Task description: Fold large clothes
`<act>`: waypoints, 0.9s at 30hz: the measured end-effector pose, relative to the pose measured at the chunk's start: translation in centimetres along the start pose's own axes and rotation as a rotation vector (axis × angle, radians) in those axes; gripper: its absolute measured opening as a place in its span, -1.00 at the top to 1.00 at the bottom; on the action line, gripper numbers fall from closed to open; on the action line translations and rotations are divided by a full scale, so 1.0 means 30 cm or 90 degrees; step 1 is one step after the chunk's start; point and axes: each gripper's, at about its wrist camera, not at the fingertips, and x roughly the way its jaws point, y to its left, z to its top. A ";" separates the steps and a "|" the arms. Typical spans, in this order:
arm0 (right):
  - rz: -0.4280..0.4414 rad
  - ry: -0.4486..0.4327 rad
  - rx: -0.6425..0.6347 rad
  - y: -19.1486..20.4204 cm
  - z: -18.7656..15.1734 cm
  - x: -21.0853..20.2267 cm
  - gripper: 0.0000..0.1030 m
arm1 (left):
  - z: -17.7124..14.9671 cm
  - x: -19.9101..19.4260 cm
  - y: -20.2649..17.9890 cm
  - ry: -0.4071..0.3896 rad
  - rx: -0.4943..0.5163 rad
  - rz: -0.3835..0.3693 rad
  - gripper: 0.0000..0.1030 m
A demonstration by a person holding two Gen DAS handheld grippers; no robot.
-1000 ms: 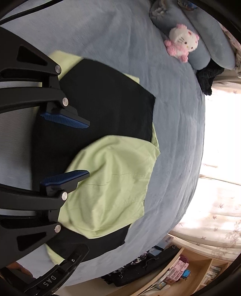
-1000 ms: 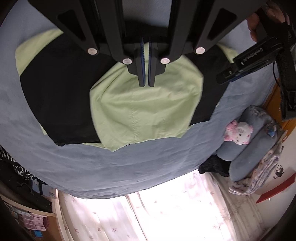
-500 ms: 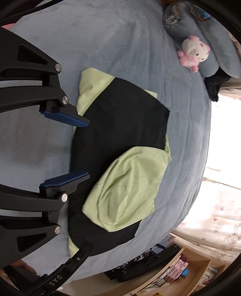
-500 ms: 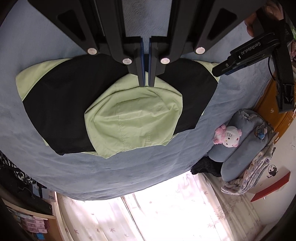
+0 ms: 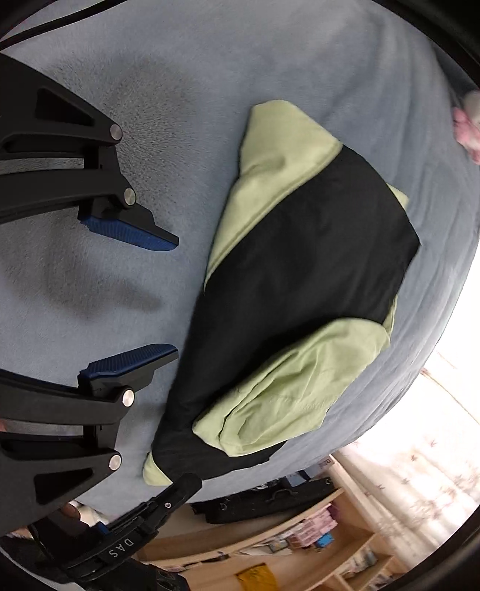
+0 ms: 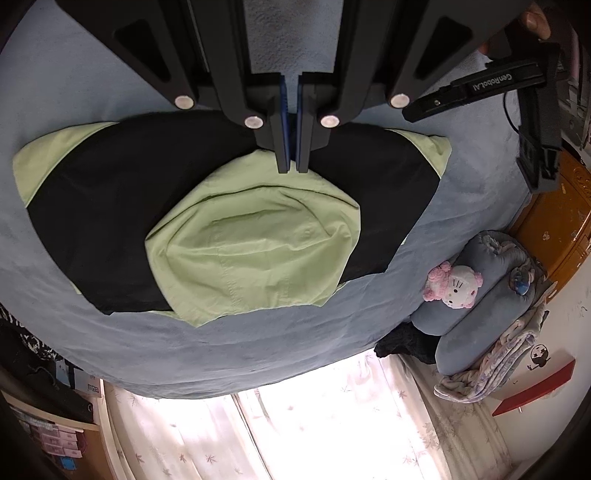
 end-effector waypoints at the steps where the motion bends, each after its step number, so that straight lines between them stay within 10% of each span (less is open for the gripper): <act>1: 0.002 0.001 0.000 0.004 -0.002 0.007 0.94 | 0.000 0.008 0.012 0.001 -0.009 -0.005 0.01; 21: 0.001 -0.004 -0.033 0.042 0.018 0.125 0.54 | 0.227 0.213 0.109 -0.107 -0.122 -0.084 0.02; 25: -0.011 -0.026 -0.051 0.037 0.058 0.145 0.54 | 0.295 0.225 0.114 -0.165 -0.141 -0.057 0.74; 27: -0.019 -0.039 -0.059 0.033 0.088 0.158 0.54 | 0.299 0.216 0.089 -0.198 -0.128 -0.044 0.79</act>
